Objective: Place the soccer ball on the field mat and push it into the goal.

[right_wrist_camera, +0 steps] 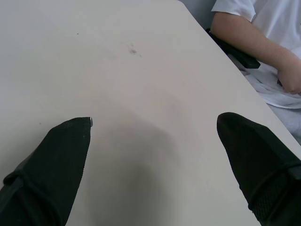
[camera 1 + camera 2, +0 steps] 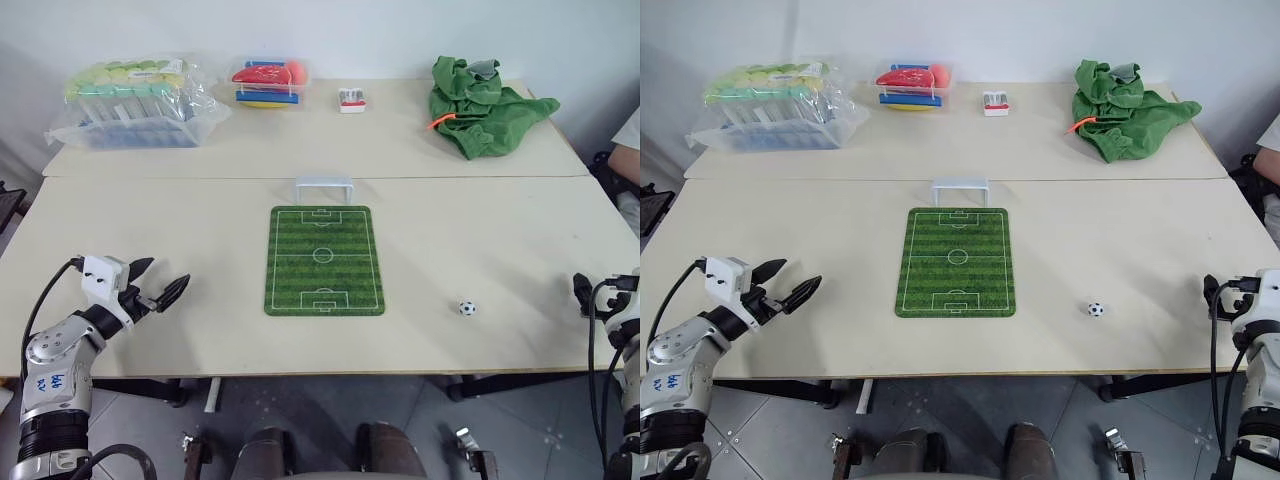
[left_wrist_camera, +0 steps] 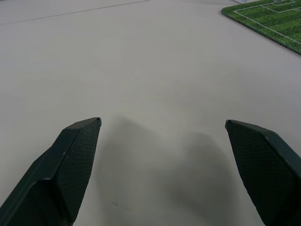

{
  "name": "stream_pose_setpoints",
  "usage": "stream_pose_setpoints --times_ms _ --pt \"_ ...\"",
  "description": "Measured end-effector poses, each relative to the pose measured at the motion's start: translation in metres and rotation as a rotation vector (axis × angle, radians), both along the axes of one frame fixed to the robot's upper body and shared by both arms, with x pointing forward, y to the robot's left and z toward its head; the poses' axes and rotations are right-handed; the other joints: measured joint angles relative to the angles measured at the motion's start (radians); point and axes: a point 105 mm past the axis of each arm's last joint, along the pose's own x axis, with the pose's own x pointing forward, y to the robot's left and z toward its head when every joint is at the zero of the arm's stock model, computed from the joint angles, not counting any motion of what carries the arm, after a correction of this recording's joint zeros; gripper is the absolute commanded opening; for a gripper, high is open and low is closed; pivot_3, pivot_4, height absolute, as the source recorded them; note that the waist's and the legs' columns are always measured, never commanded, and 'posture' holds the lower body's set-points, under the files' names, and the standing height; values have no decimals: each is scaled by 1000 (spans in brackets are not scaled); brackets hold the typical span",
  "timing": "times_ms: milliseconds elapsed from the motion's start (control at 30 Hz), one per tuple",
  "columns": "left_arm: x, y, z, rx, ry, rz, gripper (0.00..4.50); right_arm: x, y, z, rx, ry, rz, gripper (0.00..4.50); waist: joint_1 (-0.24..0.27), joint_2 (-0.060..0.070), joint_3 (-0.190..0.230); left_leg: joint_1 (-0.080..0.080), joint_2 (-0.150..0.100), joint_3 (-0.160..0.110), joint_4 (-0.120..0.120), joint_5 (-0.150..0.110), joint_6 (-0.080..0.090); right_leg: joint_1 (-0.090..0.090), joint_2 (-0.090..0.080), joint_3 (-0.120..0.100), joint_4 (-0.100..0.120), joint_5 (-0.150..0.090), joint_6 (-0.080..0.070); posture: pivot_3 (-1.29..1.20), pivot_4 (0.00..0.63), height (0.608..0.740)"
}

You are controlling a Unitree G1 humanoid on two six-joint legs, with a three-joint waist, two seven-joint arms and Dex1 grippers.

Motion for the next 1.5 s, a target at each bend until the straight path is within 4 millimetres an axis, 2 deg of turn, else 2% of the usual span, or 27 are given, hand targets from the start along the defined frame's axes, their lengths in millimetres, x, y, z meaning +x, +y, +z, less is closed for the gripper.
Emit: stream_pose_setpoints --times_ms 167,467,600,633,700,800,900,1100,1333,1433,1500 --pt "6 0 0 16 -22 31 4500 -8 2 2 -33 9 18 4486 0 0 0 0 0 0 0 0 0 0 0 0 0 0 0 0 150 740" --pt "9 -8 2 -18 -10 -21 4500 -4 42 33 -46 11 273 4486 0 1 0 0 0 0 0 0 0 0 0 1 0 0 0 0 150 740" --pt "6 -37 11 -28 -63 -225 4500 15 105 77 -106 33 610 4486 0 1 1 0 1 0 1 0 0 0 1 0 1 0 0 0 150 740" --pt "5 -44 15 -33 -88 -268 4500 16 123 83 -137 52 701 4486 2 1 1 0 1 -1 1 0 0 0 1 0 1 0 0 0 150 740" --pt "1 -54 21 -43 -125 -351 4500 12 155 76 -162 116 869 4486 4 0 0 -1 1 -2 1 0 0 0 1 -2 1 0 0 0 150 740" --pt "-12 -62 20 -100 -140 -450 4500 1 179 46 -142 255 1035 4486 17 0 0 -2 -1 -2 2 -2 2 0 0 -3 0 0 0 0 150 740" --pt "-22 -64 16 -108 -131 -486 4500 -5 184 29 -135 335 1099 4486 28 -1 1 -2 -6 -2 3 -2 2 0 -1 -2 -1 1 1 0 150 740" --pt "-37 -63 10 -108 -109 -483 4500 -11 174 18 -144 406 1119 4486 26 -1 1 -2 -5 -2 4 -2 2 1 -1 -2 0 1 1 0 150 740" --pt "-41 -59 12 -107 -117 -454 4500 -22 170 3 -125 456 1134 4486 27 -1 1 -1 -4 -2 4 -2 2 1 -1 -2 -1 1 1 0 150 740" --pt "-40 -60 12 -109 -119 -454 4500 -21 170 2 -139 446 1127 3917 26 -1 1 -1 -4 -2 4 -2 2 1 -1 -2 0 1 1 0 150 740" --pt "-39 -61 14 -108 -124 -457 4500 -21 170 1 -140 438 1127 3263 26 -1 1 -1 -4 -2 4 -2 2 1 -1 -2 0 1 1 0 150 740"
